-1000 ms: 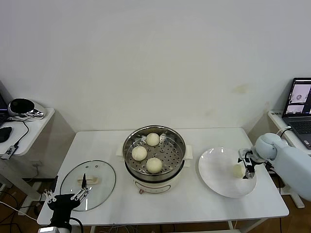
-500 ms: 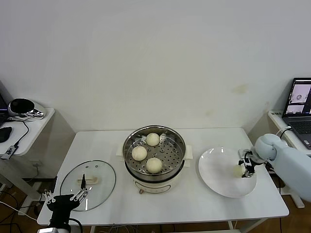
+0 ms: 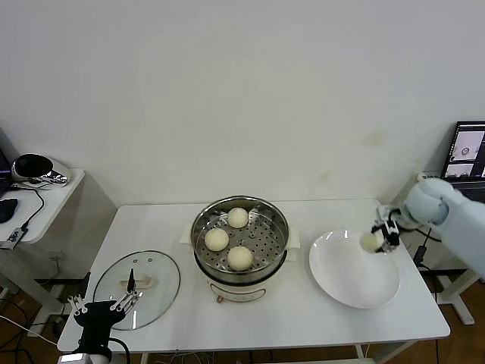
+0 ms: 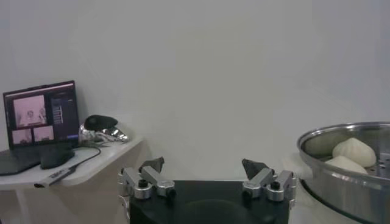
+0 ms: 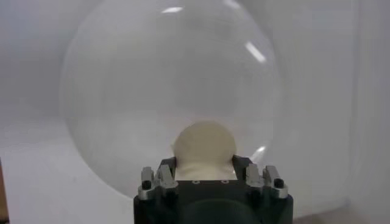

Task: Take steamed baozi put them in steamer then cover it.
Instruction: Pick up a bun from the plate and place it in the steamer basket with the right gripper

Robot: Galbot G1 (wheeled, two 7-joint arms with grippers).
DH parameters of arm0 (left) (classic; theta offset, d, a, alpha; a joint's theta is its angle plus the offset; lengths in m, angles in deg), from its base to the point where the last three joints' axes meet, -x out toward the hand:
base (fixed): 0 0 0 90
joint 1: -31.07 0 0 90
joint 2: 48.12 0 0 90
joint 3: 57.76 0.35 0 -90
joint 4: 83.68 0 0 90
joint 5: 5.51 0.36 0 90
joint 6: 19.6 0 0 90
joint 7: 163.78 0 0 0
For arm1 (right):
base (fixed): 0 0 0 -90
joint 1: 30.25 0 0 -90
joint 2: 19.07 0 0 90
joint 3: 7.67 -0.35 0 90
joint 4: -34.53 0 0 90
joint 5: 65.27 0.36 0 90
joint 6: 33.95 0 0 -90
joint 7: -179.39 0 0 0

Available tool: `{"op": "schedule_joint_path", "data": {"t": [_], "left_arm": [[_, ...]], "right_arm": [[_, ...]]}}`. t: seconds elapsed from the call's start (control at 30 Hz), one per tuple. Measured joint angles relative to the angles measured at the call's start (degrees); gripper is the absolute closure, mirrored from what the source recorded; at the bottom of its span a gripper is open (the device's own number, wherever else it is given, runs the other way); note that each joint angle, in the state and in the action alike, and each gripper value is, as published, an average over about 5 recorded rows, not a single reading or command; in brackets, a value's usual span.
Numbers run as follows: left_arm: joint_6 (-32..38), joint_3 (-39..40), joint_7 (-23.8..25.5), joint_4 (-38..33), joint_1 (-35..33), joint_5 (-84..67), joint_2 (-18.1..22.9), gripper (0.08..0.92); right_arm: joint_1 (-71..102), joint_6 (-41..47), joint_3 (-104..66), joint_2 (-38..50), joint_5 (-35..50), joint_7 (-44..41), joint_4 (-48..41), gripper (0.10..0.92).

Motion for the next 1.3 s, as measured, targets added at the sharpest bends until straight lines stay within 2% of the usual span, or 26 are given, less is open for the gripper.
{"op": "schedule_joint_path", "data": {"t": [0.33,0.7,0.97,1.3], "left_arm": [[0.0,1.0,0.0,0.8,1.5,-0.2,-0.3,0.177],[0.0,0.5,-0.2,0.5,1.6,-0.7,0.1,0.177],[0.0,-0.2,-0.2,-0.1,1.4,-1.2,0.3,0.177],[0.0,-0.3,-0.3,-0.2,1.2,-1.3,0.5,0.177]], "right_arm": [[-21.9,6.3,16.7,-5.6,15.3,3.7,7.6,0.427],[-28.1,15.2,24.2,-17.3,30.2,10.4,9.2,0.423],[-25.6,19.5,26.4,-23.9,33.8,14.0,7.5,0.423],[-20.8,21.8,26.6,-27.2,33.3,16.0,4.6,0.419]]}}
